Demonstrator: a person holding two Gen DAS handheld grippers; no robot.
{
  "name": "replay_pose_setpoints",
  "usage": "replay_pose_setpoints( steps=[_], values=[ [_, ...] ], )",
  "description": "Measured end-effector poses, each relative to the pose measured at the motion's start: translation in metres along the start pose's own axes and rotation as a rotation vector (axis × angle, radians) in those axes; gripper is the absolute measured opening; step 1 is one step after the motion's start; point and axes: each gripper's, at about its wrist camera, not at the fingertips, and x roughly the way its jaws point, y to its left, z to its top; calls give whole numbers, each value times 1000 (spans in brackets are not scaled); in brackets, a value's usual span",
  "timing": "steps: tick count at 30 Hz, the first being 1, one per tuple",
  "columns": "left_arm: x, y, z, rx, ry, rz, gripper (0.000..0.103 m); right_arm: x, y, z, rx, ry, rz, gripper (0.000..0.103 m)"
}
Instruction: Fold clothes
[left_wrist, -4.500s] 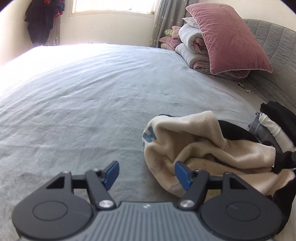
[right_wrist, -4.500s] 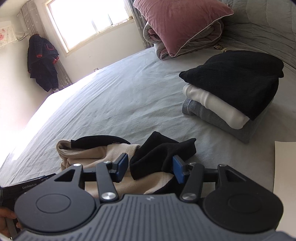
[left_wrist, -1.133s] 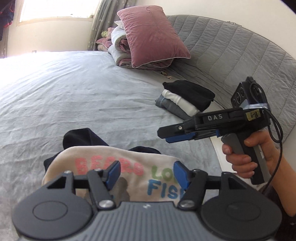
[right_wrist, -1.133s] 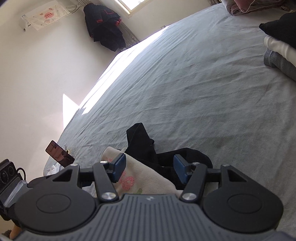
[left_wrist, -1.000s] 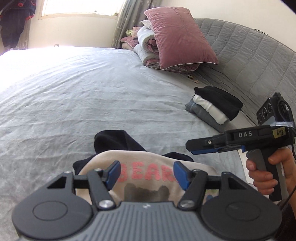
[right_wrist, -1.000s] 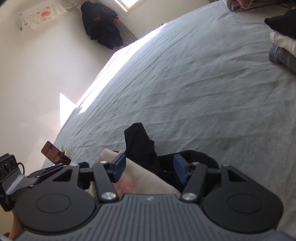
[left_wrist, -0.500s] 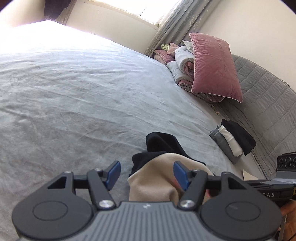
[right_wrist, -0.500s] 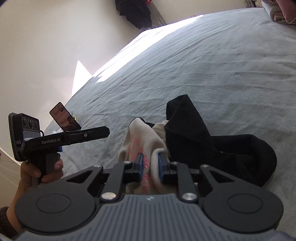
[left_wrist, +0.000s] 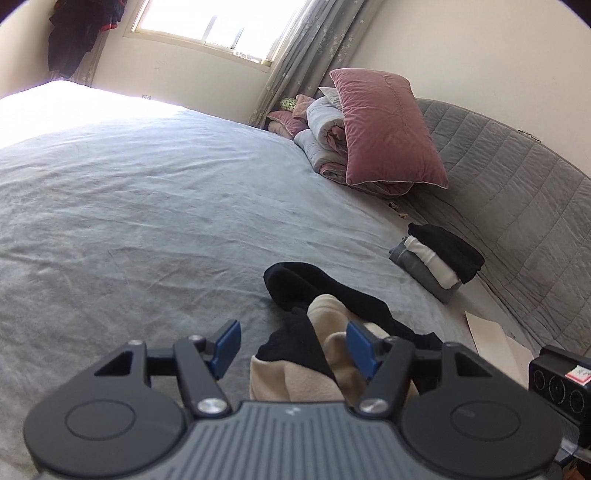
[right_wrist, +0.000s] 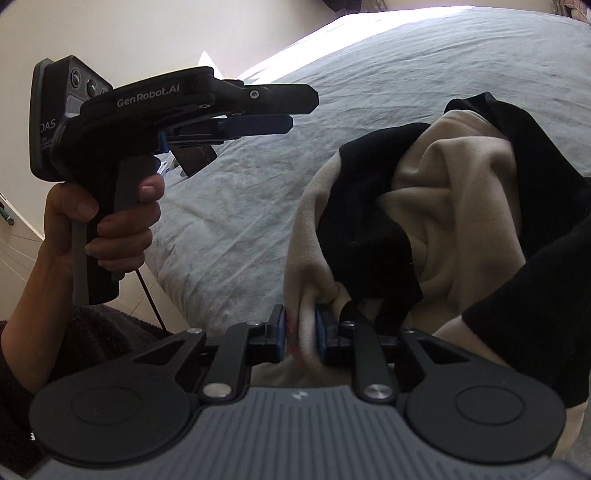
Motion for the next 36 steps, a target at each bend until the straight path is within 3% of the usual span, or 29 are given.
replay_pose_setpoints(
  steps=[5,10,11,14,16,19,24,26,28,29,30,31,36],
  values=[
    [33,-6,0,12,82,29,65,-3,5,3,-25,1,-30,24],
    [58,-7,0,-14,131,66,59,-42,1,21,-43,-84,-80,55],
    [62,-7,0,-14,137,77,57,-50,-1,26,-45,-108,-107,57],
    [69,-6,0,-29,161,103,49,-72,-16,35,-8,-173,-204,58],
    [70,-4,1,-58,174,113,32,-79,-32,39,28,-201,-283,58],
    [65,0,3,-93,170,113,16,-82,-55,40,78,-213,-404,58],
    [45,4,5,-132,95,91,12,-77,-93,27,194,-169,-543,58],
    [37,7,6,-145,66,79,12,-75,-103,22,255,-145,-525,58],
    [28,8,6,-157,38,66,12,-73,-110,19,336,-123,-445,56],
    [24,9,6,-166,24,54,12,-71,-113,17,377,-112,-404,49],
    [20,11,7,-181,12,38,11,-69,-116,17,423,-102,-361,23],
    [16,13,7,-200,0,23,11,-67,-117,16,465,-95,-324,15],
    [-7,22,12,-269,-92,-15,11,-90,-109,16,569,-183,-248,11]
  ],
)
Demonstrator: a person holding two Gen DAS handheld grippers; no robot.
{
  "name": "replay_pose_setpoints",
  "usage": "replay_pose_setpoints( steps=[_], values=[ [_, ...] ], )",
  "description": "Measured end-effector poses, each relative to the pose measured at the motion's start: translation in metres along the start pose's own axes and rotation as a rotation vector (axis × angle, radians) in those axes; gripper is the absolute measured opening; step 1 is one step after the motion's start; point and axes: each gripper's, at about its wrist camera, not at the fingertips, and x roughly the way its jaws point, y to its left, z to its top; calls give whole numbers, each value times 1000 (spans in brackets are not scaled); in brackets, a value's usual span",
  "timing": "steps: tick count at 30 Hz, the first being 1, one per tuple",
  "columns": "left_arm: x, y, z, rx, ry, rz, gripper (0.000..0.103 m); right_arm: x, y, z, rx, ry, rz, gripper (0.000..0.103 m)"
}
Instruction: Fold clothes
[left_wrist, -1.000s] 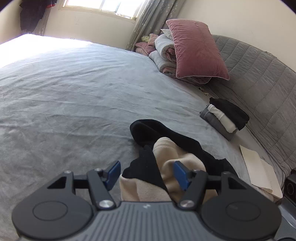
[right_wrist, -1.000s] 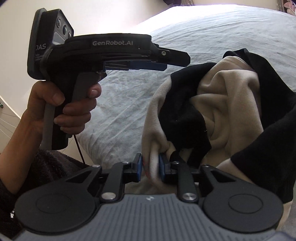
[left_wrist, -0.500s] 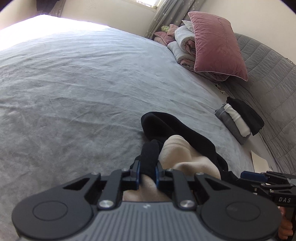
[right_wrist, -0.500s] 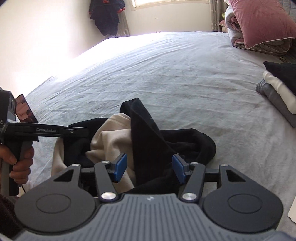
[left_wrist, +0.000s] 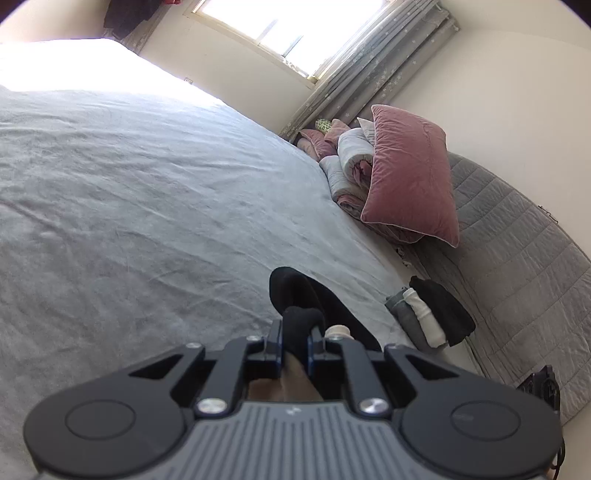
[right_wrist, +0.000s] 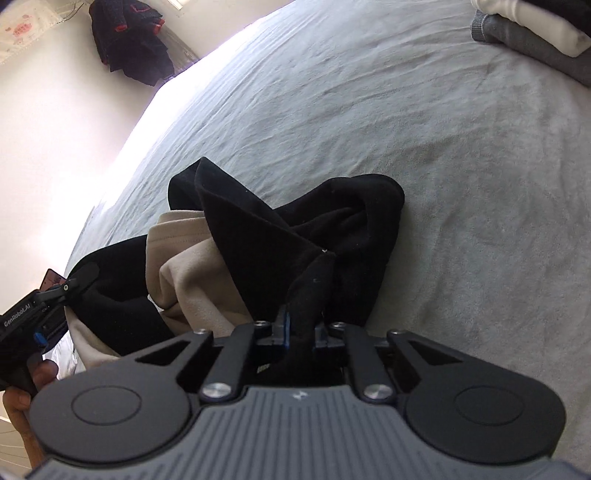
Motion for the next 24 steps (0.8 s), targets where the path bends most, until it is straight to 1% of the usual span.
replay_pose_setpoints(
  steps=[4,9,13,17,20,24],
  values=[
    [-21,7,11,-43,-99,-21,11,-37,10,9,49,-92,54,10],
    [-41,15,22,-114,-186,-61,11,-85,27,23,55,-243,63,10],
    [-51,9,25,-118,-243,-113,11,-117,39,31,61,-350,74,9],
    [-57,0,26,-101,-293,-180,11,-141,56,31,10,-435,40,9],
    [-61,-4,27,-92,-320,-202,11,-152,64,34,-23,-477,24,9],
    [-62,2,27,-104,-321,-162,12,-146,69,41,-46,-489,-13,9]
  ],
)
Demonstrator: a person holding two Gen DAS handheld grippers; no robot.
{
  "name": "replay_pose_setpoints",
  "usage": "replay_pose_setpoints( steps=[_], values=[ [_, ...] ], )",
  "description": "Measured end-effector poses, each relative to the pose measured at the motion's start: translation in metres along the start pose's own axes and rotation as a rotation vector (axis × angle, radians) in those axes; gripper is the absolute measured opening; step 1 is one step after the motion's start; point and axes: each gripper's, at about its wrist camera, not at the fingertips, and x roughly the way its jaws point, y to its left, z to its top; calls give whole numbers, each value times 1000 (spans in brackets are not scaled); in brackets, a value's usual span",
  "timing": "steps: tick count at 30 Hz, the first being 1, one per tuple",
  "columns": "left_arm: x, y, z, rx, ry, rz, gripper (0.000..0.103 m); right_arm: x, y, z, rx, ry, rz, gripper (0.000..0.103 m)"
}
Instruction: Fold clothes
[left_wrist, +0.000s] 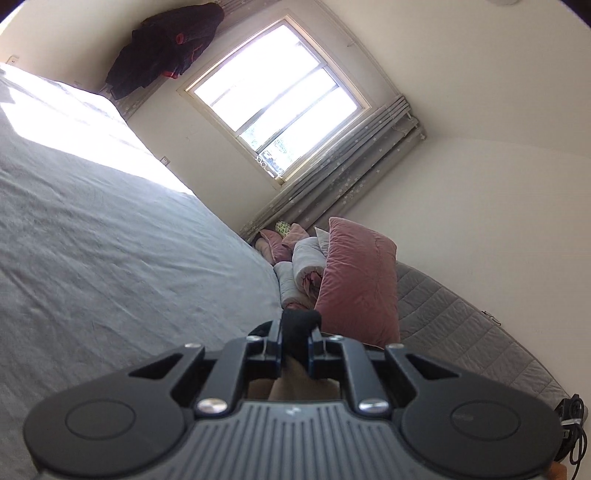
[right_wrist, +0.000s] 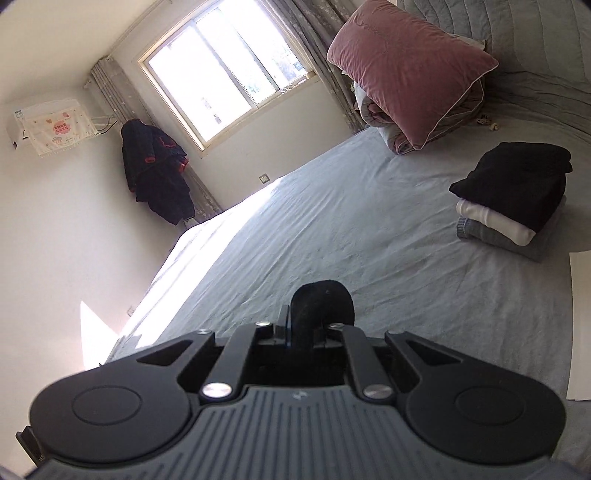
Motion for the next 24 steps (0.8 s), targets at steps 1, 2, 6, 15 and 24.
replay_pose_setpoints(
  steps=[1,2,6,15,24],
  values=[
    [-1,2,0,0,-1,17,12,6,0,-1,-11,3,-11,9],
    [-2,4,0,4,-5,29,12,13,-1,-5,-18,9,-21,9],
    [-12,10,0,60,-7,84,12,37,-6,-27,-36,44,-42,9],
    [-32,72,-25,73,322,340,13,62,-32,-117,-9,267,-41,9],
    [-34,82,-28,139,444,357,35,59,-51,-174,-69,416,-81,14]
  ],
)
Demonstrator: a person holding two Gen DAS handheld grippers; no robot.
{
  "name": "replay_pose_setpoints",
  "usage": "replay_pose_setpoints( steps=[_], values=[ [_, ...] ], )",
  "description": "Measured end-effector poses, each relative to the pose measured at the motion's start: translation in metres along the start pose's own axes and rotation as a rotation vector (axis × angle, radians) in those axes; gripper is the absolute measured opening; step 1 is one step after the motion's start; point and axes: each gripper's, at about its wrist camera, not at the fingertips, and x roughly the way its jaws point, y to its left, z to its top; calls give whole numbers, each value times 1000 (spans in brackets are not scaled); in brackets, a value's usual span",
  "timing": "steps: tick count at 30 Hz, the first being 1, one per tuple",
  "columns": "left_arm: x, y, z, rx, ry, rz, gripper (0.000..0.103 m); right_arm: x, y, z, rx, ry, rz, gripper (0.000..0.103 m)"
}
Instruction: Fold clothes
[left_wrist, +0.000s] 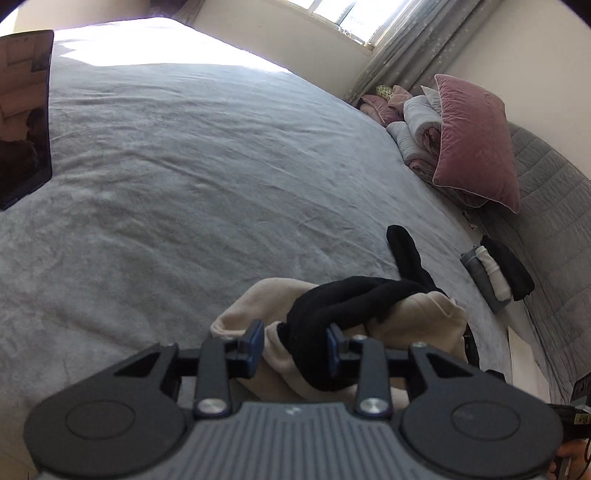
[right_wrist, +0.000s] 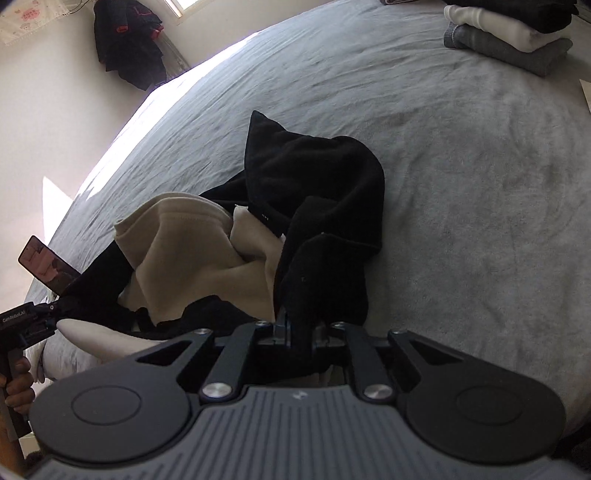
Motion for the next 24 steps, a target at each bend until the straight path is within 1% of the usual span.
replay_pose_setpoints(
  steps=[1,2,3,4,5,6,7,10,13,15,17,20,21,22,23,24],
  values=[
    [-2,-4,4,7,-24,-14,38,-3,-1,0,-7,-4,1,17],
    [-4,-9,7,13,-49,-29,41,-6,-1,0,-13,-7,0,18],
    [-6,-13,11,20,-73,-43,46,-10,-1,2,-21,-13,-2,20],
    [-8,-18,14,27,-97,-57,48,-15,-1,4,-31,-21,-11,25],
    [-5,-25,17,50,-103,-51,49,-19,-1,7,-39,-35,-21,30],
    [-1,-31,20,76,-103,-44,53,-24,-1,10,-50,-54,-30,41],
    [4,-38,22,103,-103,-38,56,-29,-1,13,-61,-73,-38,46],
    [21,-58,24,192,-80,-31,62,-36,1,21,-84,-108,-48,47],
    [43,-77,23,288,-41,10,63,-31,8,24,-99,-95,-20,47],
    [55,-85,21,328,-25,51,63,-23,16,22,-125,-74,1,47],
    [66,-90,19,360,-8,87,62,-13,26,20,-156,-48,22,47],
    [79,-92,15,393,18,128,58,5,40,14,-211,-7,35,47],
    [83,-92,13,403,30,143,52,12,45,11,-236,6,29,47],
    [87,-92,12,412,42,157,44,18,48,9,-254,17,23,47],
    [89,-91,10,411,51,169,40,23,51,7,-264,29,21,47],
    [90,-89,9,408,60,182,30,28,53,5,-273,43,19,47]
  ],
)
